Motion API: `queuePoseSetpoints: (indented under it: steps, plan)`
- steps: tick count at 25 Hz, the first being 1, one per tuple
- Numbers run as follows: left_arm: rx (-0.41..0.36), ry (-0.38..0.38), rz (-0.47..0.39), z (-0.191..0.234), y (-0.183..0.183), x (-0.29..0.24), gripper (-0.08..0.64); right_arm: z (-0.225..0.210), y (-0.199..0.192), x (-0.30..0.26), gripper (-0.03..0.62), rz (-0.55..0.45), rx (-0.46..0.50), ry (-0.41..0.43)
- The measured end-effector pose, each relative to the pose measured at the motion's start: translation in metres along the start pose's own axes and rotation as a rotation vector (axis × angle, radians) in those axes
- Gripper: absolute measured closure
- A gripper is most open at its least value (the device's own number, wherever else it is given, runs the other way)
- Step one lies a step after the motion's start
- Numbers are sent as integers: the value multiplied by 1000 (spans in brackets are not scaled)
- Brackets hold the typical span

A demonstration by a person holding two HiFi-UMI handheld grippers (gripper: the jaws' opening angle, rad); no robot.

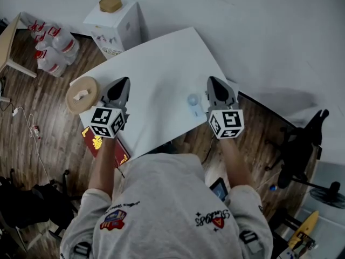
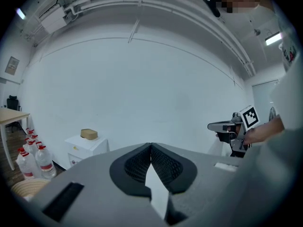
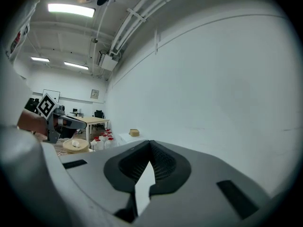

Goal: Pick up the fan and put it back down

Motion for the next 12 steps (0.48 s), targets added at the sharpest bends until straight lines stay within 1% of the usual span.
queuePoseSetpoints:
  steps: [12]
  plan:
    - [-13,-46,26,-24,-12,-17,555,-9,-21,18,590,46,-28,-38]
Point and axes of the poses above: the fingertips, and each gripper's own axes: x backward along the fingers, z to its left, y out of its top, the point moved 3 cm from there along x, backward along the fingers, and after that the axes turned 10 degrees about x, right-handed, at the moved point
